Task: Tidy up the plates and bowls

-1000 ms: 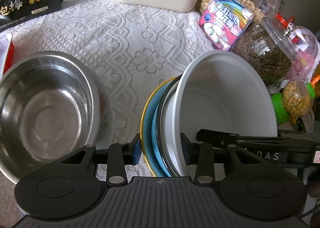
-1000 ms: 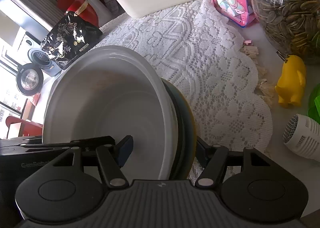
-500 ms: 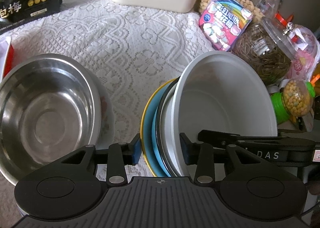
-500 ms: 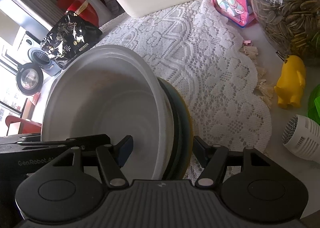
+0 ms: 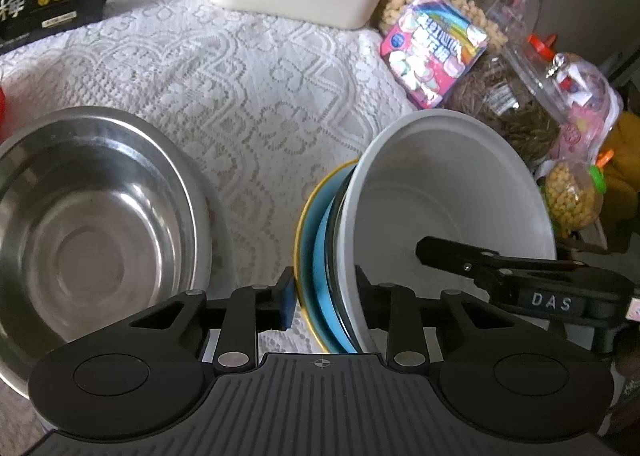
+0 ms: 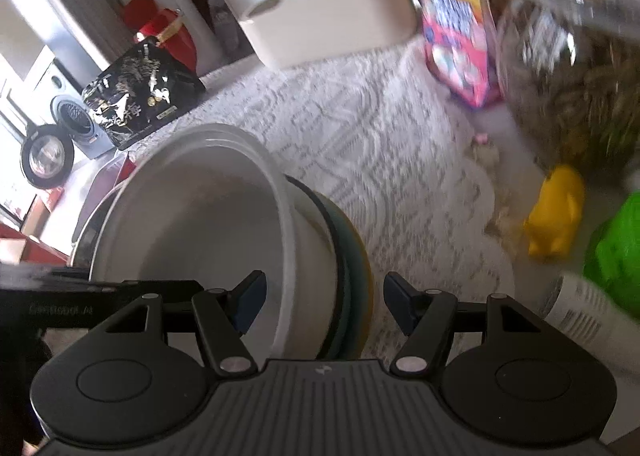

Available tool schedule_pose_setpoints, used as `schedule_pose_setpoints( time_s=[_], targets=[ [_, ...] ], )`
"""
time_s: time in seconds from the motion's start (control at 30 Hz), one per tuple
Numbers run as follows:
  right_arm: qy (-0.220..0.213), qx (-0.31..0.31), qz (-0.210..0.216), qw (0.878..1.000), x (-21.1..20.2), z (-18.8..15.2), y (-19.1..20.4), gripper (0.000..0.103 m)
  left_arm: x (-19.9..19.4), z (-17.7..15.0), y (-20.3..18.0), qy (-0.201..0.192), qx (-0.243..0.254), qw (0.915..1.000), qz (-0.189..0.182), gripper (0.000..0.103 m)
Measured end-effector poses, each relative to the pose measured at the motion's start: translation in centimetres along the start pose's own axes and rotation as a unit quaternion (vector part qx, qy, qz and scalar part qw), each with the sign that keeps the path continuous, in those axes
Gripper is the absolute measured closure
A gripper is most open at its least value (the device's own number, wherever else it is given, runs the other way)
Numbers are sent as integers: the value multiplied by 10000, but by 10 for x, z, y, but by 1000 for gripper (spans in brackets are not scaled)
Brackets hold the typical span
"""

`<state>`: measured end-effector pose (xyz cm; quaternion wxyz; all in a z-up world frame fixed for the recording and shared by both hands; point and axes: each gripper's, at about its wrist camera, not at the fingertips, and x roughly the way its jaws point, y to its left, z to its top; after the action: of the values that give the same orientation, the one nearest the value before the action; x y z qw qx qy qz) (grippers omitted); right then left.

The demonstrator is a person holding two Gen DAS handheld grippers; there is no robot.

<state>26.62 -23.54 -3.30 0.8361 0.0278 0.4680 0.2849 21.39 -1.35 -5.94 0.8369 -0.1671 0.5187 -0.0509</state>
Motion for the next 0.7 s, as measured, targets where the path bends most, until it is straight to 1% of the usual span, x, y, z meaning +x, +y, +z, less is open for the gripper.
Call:
schedule_pose_setpoints(
  time_s=[0.17,0.27,0.33,0.37,0.43,0.5,0.53,0.6,0.63,0.7],
  targets=[
    [-228,-331,-181,9990,-4,-1,8,37,3,4,5,148,-154,9997,-99,73],
    [-286,-389,-228,9986,-4,-1,9,37,5,4,3,139,-66,9999,-30,75],
    [-324,-354,-211,9986,-3,-1,7,37,7,4,2,71,-120,9999,-11,76],
    [-342,-293,-171,9988,-4,-1,6,37,7,4,3,42,-185,9998,-32,73],
    [-272,45,71,9996,-1,0,-3,37,8,5,4,66,-272,9996,-94,70],
    [-23,301,292,9991,5,2,-10,37,8,5,1,68,-223,9997,-63,64],
    [87,338,336,9988,8,2,-11,37,8,5,-2,74,-161,9998,-41,62],
    [134,320,311,9989,9,1,-11,37,8,4,-5,89,-101,9999,-41,54],
    [150,301,296,9990,9,1,-10,37,9,4,-6,92,-100,9999,-72,51],
    [247,363,268,9987,10,0,-10,37,10,5,-7,89,-112,9998,-135,43]
  ],
)
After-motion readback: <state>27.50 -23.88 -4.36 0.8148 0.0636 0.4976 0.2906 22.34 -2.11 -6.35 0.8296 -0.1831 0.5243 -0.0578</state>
